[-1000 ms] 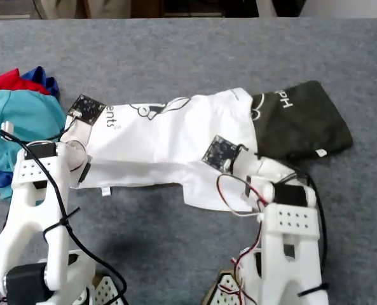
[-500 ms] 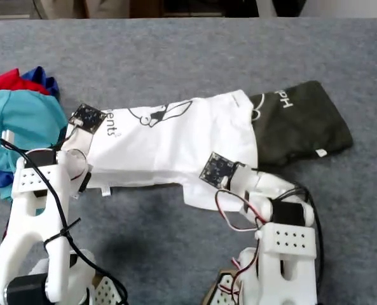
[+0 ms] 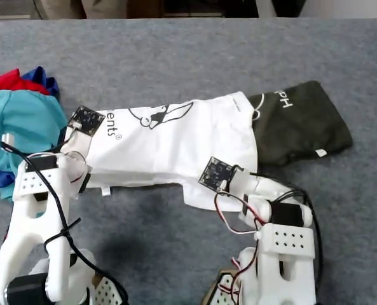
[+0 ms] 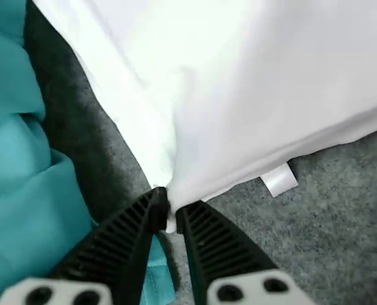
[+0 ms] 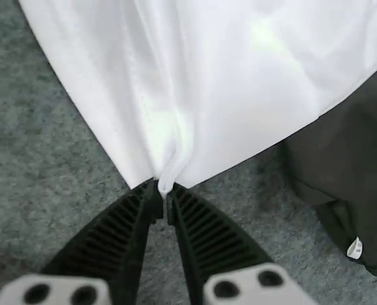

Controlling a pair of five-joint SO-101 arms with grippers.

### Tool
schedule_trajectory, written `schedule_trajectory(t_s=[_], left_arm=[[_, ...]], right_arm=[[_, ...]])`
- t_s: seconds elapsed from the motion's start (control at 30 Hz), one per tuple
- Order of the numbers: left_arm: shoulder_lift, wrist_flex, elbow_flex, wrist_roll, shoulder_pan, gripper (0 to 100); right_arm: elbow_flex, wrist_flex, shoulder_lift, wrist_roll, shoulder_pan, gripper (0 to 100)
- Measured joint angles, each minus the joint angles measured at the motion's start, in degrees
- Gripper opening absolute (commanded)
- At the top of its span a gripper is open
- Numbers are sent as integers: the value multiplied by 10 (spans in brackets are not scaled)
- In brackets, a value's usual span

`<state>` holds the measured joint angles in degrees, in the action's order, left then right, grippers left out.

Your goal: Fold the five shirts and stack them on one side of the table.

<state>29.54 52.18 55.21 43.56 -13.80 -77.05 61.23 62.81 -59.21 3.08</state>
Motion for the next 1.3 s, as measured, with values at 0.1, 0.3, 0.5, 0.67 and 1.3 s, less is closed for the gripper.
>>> schedule_trajectory(t_s=[0.1, 0.3, 0.5, 0.67, 1.3], left_arm=[[0, -4, 1, 0, -1, 119], [0, -4, 1, -60, -8, 160], [0, 78, -62, -71, -12, 51], [0, 165, -147, -28, -27, 16], [-194, 106, -390, -369, 95, 19]], right_arm=[[0, 0, 0, 0, 0, 188], [1, 11, 0, -4, 0, 260], [52, 61, 0, -25, 0, 97], [120, 125, 0, -32, 1, 32], [510, 47, -411, 174, -79, 5]])
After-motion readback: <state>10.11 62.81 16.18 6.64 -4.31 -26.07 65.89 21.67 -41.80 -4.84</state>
